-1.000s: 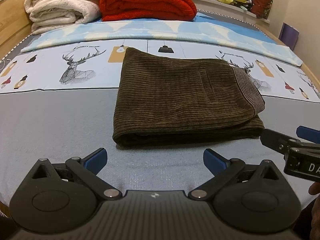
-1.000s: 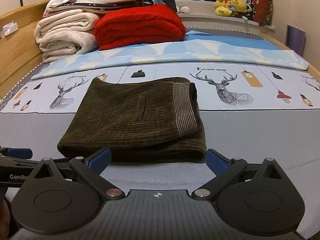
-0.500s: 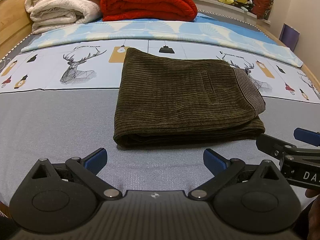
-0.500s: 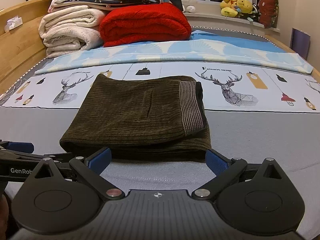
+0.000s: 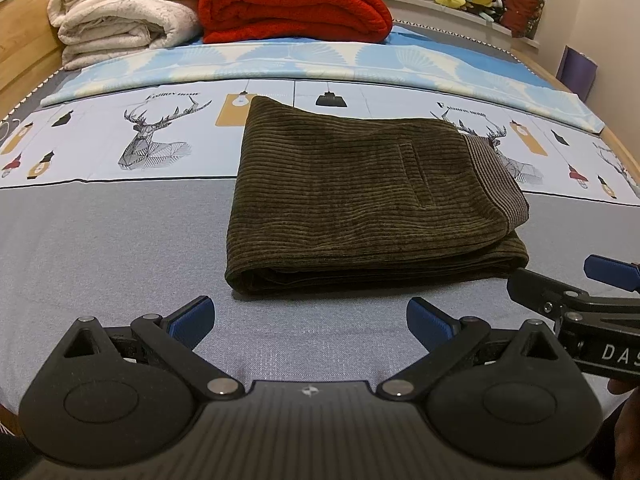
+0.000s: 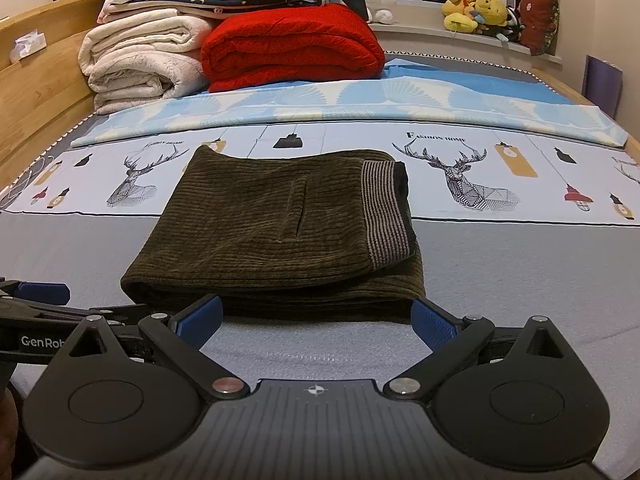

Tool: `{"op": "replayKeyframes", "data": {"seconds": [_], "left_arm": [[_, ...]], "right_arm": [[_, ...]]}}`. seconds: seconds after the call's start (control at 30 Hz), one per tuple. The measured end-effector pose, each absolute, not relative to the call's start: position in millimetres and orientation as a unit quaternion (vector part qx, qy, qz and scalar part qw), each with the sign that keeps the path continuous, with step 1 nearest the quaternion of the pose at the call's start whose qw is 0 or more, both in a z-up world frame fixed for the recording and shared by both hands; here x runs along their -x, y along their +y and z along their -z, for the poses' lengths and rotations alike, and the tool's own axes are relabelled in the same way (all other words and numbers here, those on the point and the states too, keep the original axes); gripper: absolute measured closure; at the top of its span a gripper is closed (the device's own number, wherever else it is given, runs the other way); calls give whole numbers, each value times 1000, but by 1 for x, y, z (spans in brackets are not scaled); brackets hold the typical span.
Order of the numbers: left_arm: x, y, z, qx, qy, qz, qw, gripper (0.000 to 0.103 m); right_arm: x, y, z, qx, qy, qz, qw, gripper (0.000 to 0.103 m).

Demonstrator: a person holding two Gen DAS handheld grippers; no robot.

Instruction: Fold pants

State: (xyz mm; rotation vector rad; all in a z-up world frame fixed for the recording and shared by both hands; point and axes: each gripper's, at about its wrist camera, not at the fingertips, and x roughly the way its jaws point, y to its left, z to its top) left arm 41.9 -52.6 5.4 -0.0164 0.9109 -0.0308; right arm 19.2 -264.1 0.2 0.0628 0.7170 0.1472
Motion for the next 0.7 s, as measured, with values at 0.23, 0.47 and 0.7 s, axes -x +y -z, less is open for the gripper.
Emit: {"op": "replayKeyframes", "data": {"seconds": [0.23,0.47,0.7], "left_arm": [[-41,-54,-6,6,438,17,899,1],[-41,-54,-6,6,437,18,899,1],[-42,-55,-7,6,436,19,900,1]], "right_arm": [[-19,-264,0,-30,351,-73,933,3],[-19,-263,0,-30,351,-72,933,3],[-19,-261,0,-29,350,-74,933,3]]}}
